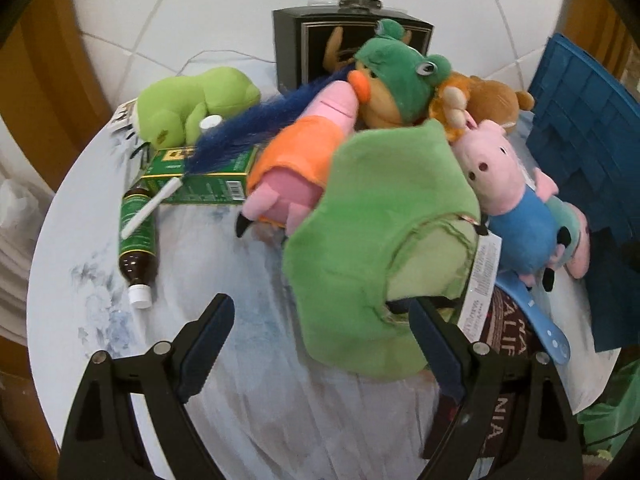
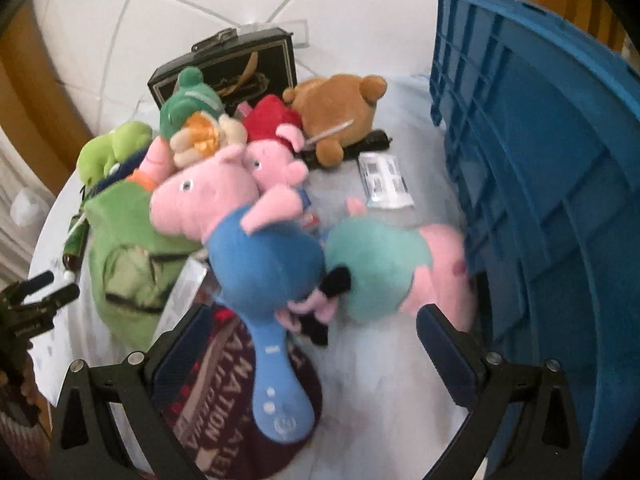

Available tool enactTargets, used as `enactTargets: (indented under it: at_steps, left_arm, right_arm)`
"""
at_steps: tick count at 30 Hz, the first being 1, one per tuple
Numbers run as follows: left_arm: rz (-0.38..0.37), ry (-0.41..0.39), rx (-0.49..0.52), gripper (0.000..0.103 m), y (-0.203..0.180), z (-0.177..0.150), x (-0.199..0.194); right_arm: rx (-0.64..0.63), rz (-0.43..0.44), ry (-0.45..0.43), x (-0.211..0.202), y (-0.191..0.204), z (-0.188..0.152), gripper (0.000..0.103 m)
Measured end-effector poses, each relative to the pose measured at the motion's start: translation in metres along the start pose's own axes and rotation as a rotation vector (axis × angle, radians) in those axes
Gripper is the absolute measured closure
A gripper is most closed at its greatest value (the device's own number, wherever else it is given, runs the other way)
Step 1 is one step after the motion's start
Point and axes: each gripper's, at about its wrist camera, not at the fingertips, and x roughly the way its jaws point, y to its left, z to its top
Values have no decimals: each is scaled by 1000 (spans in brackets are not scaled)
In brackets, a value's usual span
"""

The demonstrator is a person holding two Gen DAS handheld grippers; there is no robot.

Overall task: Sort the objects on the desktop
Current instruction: 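Grasp the green plush with the left tool while the right tool grasps the pink pig plush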

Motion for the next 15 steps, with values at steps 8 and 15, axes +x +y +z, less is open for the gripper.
enactTargets:
  at_steps: [8, 15]
  left_arm:
    - [5, -34, 31, 13, -22, 11, 30]
    - [-55, 81, 50, 84, -22, 24, 89]
  right_arm:
    - [-15, 29, 15, 15, 7, -13, 0]
    - [-46, 45, 24, 39, 16, 6, 0]
